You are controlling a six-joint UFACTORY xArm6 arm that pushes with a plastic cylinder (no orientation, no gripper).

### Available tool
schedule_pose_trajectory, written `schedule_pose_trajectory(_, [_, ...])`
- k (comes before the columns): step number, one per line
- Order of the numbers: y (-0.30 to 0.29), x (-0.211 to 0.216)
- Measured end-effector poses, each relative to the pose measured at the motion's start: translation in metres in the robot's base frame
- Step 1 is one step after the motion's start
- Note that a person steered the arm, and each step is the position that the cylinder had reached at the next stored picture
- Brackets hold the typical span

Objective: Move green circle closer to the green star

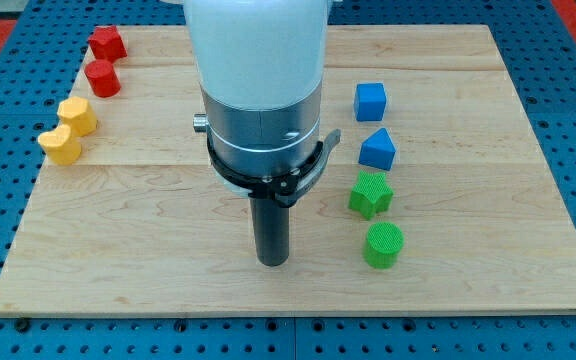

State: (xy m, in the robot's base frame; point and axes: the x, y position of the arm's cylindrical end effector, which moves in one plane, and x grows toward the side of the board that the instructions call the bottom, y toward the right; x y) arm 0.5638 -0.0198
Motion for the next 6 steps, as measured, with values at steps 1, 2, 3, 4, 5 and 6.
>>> schedule_pose_trajectory(1, [0.000, 0.000])
schedule_pose_trajectory(2, [0.000, 0.000])
schedule_pose_trajectory(3, [0.047, 0.007])
schedule_pose_trajectory(4, [0.091, 0.036])
schedule_pose_trajectory(5, [0.123, 0.031])
schedule_pose_trajectory(6, [0.132, 0.000])
